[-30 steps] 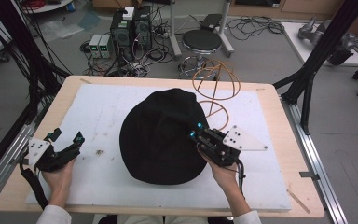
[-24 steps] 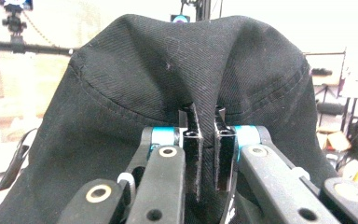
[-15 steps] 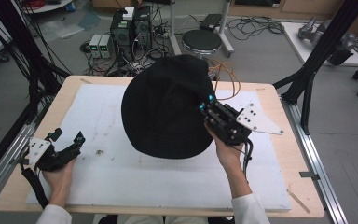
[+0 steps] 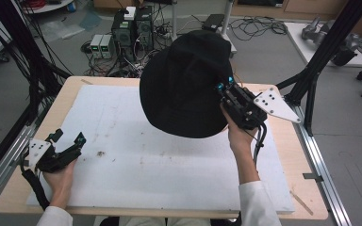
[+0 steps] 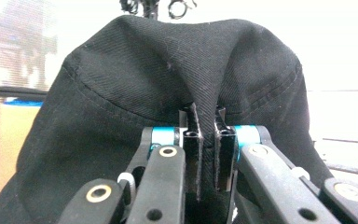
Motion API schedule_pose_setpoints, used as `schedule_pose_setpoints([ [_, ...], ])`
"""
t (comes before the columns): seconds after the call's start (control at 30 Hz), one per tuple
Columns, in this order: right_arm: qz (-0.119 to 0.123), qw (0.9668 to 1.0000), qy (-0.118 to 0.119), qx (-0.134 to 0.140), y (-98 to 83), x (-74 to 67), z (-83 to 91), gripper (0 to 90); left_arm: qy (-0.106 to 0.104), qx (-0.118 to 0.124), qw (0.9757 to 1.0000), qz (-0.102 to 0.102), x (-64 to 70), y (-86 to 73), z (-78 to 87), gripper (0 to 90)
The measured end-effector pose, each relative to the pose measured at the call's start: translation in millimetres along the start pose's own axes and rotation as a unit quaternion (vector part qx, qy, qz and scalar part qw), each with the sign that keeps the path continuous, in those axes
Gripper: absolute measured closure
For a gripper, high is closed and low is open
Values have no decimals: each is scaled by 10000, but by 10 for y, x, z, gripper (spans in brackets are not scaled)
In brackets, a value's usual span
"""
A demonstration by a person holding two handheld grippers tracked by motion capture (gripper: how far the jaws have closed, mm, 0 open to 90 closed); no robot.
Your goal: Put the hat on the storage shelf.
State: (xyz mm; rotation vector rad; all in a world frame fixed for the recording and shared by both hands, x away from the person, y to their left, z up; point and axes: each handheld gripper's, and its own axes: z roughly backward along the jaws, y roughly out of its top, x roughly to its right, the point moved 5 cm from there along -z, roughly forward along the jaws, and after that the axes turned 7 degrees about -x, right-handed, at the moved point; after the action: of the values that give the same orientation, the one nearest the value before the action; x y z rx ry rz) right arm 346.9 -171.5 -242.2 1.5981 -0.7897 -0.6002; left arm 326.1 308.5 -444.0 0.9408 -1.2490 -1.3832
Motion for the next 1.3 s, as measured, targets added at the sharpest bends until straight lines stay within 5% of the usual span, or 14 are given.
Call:
schedule_pose_setpoints([
  [0.33,130,9957,-910,70,89,154,-78,862,-65,-28,10000,-66,47,1,-25,198],
  [0.77,231,9862,-1636,-55,167,422,-256,862,-127,3,9998,-119,89,10,-23,198],
  [1.1,-115,9764,-2141,-261,35,793,-314,862,-186,17,9998,-119,123,8,-28,198],
  [1.3,-293,9748,-2155,-496,-186,901,-383,862,-217,9,9997,-131,135,6,-29,198],
])
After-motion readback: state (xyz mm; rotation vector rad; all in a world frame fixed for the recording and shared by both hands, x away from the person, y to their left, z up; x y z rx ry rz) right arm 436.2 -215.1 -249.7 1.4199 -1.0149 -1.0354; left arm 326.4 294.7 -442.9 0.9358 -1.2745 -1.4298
